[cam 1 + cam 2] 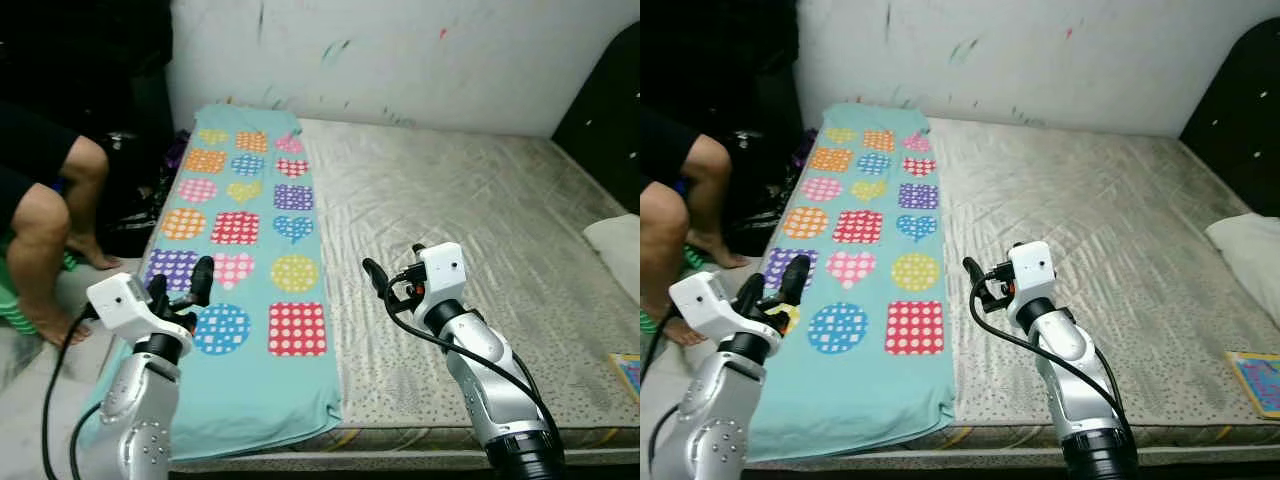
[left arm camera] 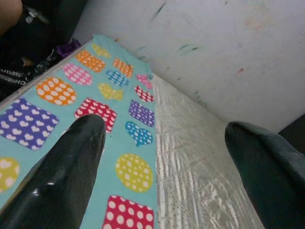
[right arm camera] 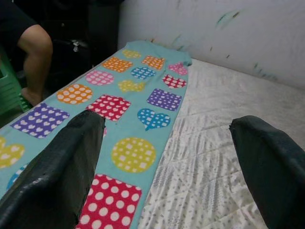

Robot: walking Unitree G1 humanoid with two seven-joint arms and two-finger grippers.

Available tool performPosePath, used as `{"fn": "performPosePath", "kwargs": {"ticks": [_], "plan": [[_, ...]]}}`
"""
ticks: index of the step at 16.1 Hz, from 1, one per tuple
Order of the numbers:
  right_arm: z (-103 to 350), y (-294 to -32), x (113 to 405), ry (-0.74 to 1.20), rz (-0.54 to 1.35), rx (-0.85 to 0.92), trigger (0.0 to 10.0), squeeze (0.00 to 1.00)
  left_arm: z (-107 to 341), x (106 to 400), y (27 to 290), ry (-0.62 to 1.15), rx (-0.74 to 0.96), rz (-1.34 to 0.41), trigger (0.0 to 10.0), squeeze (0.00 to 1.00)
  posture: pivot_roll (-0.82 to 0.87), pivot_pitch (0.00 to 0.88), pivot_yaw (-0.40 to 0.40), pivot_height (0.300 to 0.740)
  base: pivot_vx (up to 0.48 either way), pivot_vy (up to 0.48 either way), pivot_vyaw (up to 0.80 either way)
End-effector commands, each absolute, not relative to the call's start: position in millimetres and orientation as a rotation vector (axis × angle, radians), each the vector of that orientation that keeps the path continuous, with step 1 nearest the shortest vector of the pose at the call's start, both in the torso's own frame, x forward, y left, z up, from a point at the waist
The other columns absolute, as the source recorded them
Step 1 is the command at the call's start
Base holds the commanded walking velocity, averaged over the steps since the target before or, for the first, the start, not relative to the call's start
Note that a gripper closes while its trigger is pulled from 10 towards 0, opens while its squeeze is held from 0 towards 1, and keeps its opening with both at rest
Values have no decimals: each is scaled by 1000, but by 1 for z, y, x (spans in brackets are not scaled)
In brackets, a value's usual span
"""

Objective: Clean up the room

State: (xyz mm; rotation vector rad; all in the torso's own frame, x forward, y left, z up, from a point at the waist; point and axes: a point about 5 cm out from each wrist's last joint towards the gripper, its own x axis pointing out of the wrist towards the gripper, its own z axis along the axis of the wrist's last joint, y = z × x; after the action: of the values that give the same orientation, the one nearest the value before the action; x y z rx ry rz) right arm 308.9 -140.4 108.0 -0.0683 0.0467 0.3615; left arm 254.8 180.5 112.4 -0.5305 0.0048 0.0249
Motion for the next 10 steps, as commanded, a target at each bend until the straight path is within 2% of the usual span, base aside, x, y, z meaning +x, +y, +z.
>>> {"fn": "performPosePath", "kwargs": {"ticks": [1, 4, 10], "plan": [[111, -149, 310, 43, 345, -81, 10000, 0, 113, 255, 174, 8, -534, 14, 10000, 0, -45, 22, -79, 740, 0, 0, 0], [111, -149, 309, 44, 345, -82, 10000, 0, 115, 255, 174, -5, -544, 2, 10000, 0, -47, 25, -80, 740, 0, 0, 0], [111, -148, 310, 46, 345, -82, 10000, 0, 115, 255, 174, 0, -542, -1, 10000, 0, -45, 27, -78, 740, 0, 480, 0]]}}
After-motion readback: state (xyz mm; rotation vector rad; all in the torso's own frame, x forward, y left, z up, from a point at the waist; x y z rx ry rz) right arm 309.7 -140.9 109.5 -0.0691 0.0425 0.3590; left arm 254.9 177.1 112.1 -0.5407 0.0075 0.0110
